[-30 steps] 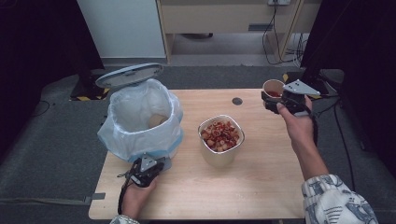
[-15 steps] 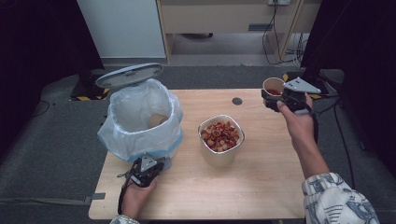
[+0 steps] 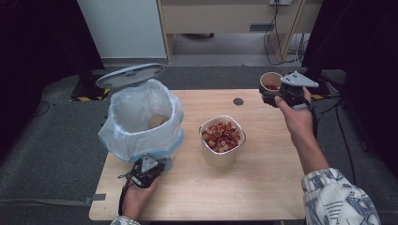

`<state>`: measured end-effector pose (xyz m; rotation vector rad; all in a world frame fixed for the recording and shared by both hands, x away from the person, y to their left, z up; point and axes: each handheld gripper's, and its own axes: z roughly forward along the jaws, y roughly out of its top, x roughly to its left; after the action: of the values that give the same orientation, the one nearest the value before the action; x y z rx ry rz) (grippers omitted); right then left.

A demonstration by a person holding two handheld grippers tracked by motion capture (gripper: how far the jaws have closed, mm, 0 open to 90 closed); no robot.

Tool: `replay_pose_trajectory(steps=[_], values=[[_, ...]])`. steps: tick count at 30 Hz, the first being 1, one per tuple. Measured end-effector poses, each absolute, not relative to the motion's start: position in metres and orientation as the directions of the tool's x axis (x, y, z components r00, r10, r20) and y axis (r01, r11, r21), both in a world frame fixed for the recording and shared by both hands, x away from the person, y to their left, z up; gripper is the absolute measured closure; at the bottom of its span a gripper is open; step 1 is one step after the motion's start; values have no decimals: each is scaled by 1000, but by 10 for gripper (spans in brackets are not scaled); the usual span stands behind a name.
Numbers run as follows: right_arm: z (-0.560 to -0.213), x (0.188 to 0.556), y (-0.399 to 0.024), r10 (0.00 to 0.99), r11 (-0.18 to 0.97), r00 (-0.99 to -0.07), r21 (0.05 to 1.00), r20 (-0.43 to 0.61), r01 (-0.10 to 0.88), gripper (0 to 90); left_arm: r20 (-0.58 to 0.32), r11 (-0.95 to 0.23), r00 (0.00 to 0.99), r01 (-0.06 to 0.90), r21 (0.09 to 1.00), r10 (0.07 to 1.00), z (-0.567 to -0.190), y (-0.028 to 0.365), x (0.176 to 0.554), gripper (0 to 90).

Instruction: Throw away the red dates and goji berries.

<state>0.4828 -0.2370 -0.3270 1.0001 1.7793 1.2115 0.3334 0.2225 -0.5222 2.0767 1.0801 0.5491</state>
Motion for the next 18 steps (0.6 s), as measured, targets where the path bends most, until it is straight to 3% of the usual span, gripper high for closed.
replay_pose_trajectory(steps=[18], values=[[-315, 488, -191, 840, 316, -502, 938, -206, 142, 281, 42, -388, 558, 520, 761, 829, -522, 222, 333, 892]])
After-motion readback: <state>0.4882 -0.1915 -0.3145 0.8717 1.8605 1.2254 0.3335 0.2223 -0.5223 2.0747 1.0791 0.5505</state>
